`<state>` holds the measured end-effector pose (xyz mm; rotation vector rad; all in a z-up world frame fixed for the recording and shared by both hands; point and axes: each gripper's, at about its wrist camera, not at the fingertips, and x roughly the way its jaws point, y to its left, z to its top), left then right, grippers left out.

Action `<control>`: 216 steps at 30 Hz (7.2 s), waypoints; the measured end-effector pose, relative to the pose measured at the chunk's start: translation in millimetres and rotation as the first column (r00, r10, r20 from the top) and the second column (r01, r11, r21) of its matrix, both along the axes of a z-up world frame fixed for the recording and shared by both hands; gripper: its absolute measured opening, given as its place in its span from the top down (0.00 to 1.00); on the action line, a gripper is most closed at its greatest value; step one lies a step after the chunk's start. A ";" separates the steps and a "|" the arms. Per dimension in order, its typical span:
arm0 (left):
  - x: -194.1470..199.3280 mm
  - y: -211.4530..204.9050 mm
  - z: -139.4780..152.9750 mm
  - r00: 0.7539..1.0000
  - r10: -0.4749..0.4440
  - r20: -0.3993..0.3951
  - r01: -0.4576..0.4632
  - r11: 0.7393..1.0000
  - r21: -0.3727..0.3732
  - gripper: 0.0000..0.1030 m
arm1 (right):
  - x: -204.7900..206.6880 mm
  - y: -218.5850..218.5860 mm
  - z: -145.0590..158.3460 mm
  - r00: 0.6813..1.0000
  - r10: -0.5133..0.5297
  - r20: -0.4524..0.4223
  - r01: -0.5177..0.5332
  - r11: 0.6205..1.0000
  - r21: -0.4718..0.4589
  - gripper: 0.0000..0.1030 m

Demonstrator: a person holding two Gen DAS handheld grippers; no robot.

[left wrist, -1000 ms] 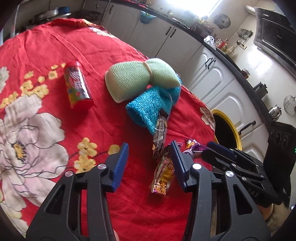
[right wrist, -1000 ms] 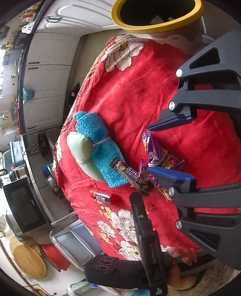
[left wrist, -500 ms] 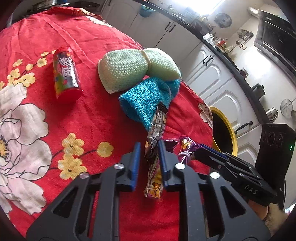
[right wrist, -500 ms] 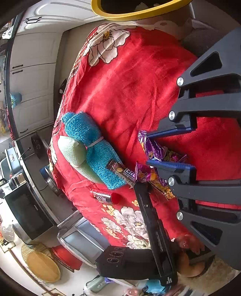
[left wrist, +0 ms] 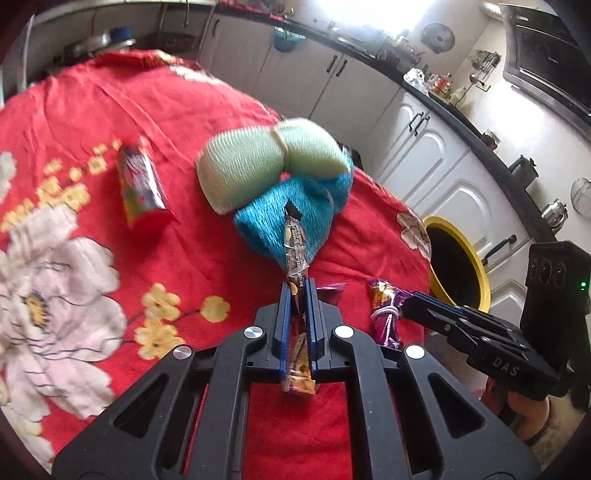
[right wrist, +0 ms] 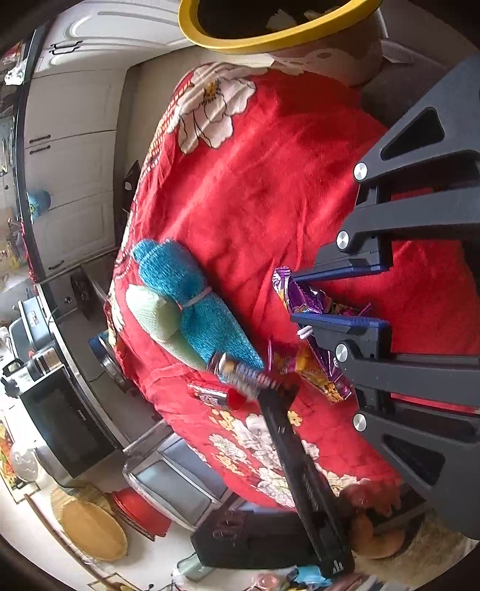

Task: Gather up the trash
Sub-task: 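Grasp the brown snack bar with the left tool while the right tool grasps the purple wrapper, then carry the snack bar and purple wrapper in both tools over the bin, then open both tools to drop the snack bar and purple wrapper into the bin, then move both open tools back to the candy tube and knitted cloth on the bedspread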

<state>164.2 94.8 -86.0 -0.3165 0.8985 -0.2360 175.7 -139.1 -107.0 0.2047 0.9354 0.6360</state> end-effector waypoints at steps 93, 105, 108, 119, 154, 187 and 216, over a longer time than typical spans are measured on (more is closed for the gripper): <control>56.7 -265.0 75.9 0.872 -0.441 0.212 0.439 0.897 0.059 0.96 | -34.5 -247.8 90.3 0.736 -0.565 0.373 0.624 0.779 -0.051 0.85; 66.1 -286.5 55.9 0.867 -0.468 0.169 0.466 0.883 0.052 0.96 | -24.1 -259.2 65.7 0.730 -0.587 0.350 0.653 0.749 -0.108 0.85; 68.8 -291.7 50.4 0.866 -0.475 0.156 0.474 0.879 0.048 0.96 | -21.2 -260.2 58.8 0.733 -0.589 0.340 0.655 0.745 -0.122 0.85; 78.7 -309.3 27.5 0.859 -0.501 0.105 0.500 0.865 0.041 0.96 | -11.6 -270.0 30.2 0.735 -0.608 0.301 0.668 0.726 -0.165 0.84; 102.9 -288.1 12.9 0.924 -0.379 0.055 0.378 0.925 0.031 0.17 | -6.3 -267.9 9.1 0.719 -0.642 0.264 0.688 0.712 -0.141 0.44; 55.8 -103.2 84.0 0.973 -0.017 0.229 0.006 0.999 0.048 0.11 | -31.0 -145.3 74.2 0.844 -0.406 0.349 0.450 0.892 -0.050 0.28; 26.1 33.0 65.1 0.947 0.256 0.195 -0.266 0.964 0.023 0.11 | 1.5 -25.3 66.7 0.940 -0.163 0.299 0.196 0.977 -0.086 0.26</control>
